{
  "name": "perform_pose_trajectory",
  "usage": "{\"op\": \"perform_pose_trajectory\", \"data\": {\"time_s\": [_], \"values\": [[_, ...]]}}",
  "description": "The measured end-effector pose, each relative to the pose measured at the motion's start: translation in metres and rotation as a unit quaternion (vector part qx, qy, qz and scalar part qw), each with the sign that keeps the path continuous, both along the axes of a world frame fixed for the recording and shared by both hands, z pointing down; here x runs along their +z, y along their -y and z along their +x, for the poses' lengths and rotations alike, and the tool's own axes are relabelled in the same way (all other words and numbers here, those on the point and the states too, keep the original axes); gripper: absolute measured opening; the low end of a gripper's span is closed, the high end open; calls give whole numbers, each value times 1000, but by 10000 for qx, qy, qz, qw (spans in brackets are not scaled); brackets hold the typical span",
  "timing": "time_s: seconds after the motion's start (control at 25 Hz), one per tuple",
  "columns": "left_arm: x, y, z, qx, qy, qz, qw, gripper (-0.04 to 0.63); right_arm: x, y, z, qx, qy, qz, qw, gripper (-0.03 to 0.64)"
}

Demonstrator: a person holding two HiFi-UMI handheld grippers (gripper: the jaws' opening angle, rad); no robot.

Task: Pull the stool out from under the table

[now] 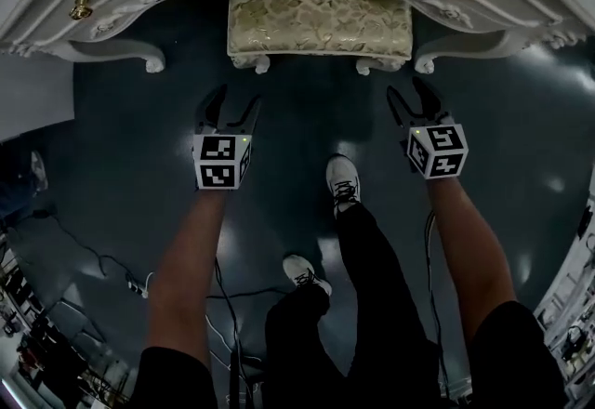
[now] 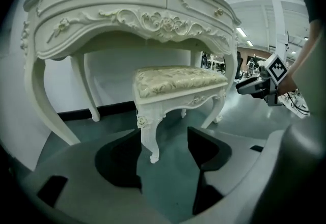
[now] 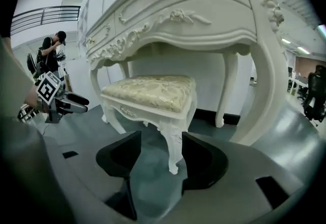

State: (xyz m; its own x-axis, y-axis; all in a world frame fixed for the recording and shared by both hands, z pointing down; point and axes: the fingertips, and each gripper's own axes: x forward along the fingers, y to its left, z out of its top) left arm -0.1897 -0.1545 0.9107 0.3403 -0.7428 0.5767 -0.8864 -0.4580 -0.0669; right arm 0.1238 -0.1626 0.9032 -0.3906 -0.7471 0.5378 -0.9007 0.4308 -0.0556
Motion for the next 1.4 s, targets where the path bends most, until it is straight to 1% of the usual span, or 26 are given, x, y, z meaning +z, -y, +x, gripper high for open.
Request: {"op": "perform_pose_trajectory", "data": {"time_s": [0.08,0.24,0.28,0.4,0.44,0.64,0.72,0.76,0.84,1.16,1.4], "values": [[19,16,-3,-55,65,-8,10000,284,20,15,7,42,-89,-26,9999,265],[55,43,-9,-110,287,13,9995,295,53,38,17,60,-223,-96,9997,284],[62,50,-12,-179,297,12,9994,296,59,42,17,41,-248,-119,9996,287],[73,71,-20,-446,151,24,9989,298,74,52,16,-38,-304,-189,9994,293],[75,77,-20,-472,128,44,9988,298,78,55,15,-59,-309,-195,9993,293],[81,101,-9,-166,336,198,9991,296,88,72,6,-90,-238,-136,9996,293],[82,106,-7,-153,353,216,9990,289,91,76,1,-116,-249,-157,9995,291],[82,108,-5,-182,320,218,9991,264,92,78,0,-108,-245,-164,9995,288],[82,108,-4,-235,266,216,9991,259,93,79,0,-40,-204,-157,9997,276],[83,107,-5,-280,283,54,9992,256,94,78,1,98,-240,-169,9995,268],[84,103,-5,-281,294,-60,9992,256,93,78,2,95,-301,-208,9993,268]]}}
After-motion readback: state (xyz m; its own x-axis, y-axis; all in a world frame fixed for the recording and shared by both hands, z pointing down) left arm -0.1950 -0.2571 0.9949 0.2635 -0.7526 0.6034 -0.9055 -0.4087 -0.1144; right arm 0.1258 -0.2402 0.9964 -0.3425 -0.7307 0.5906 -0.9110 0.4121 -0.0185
